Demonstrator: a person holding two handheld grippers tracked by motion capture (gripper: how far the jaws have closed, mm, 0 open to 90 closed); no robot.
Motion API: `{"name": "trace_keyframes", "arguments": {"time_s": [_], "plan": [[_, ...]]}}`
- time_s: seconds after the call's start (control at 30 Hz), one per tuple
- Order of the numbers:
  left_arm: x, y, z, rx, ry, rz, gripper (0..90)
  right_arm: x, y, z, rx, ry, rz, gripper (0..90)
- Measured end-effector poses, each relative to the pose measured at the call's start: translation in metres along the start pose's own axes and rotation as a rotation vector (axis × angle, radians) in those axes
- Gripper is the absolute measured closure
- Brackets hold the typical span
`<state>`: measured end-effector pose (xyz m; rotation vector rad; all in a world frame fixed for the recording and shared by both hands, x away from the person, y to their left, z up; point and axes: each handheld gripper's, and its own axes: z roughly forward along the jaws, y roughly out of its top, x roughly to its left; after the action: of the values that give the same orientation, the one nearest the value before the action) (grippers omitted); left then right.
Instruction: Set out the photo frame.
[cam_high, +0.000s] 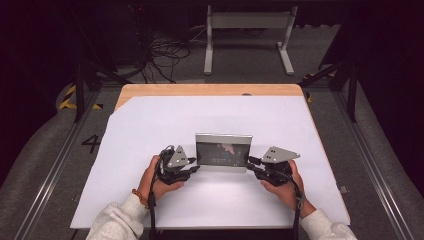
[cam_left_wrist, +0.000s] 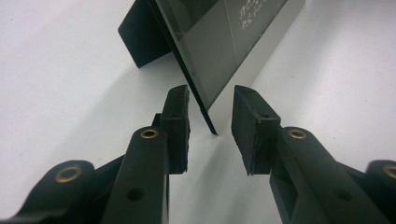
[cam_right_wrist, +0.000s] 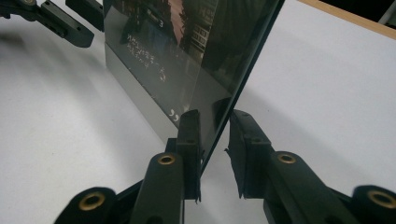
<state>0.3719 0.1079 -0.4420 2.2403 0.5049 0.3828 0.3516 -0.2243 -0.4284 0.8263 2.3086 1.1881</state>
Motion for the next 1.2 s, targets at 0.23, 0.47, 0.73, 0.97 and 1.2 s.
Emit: {"name": "trace_keyframes", "arguments": {"time_s": [0.23, 0.47, 0.73, 0.97, 1.2], "plan": [[-0.004, -0.005, -0.006, 0.003, 0.009, 0.022, 64.9, 0.000, -0.002, -0.004, 0.008, -0.012, -0.018, 72.8], [-0.007, -0.008, -0.011, -0.008, 0.019, 0.021, 61.9, 0.001, -0.003, -0.009, 0.013, -0.028, -0.045, 71.0], [-0.008, -0.012, -0.017, -0.025, 0.020, 0.017, 57.2, 0.000, -0.007, -0.015, 0.030, -0.049, -0.067, 67.8], [-0.009, -0.015, -0.021, -0.030, 0.035, 0.021, 49.6, -0.002, -0.007, -0.023, 0.031, -0.050, -0.074, 62.4], [-0.010, -0.021, -0.025, -0.025, 0.050, 0.025, 37.0, -0.002, -0.016, -0.024, 0.061, -0.034, -0.091, 54.7]]}}
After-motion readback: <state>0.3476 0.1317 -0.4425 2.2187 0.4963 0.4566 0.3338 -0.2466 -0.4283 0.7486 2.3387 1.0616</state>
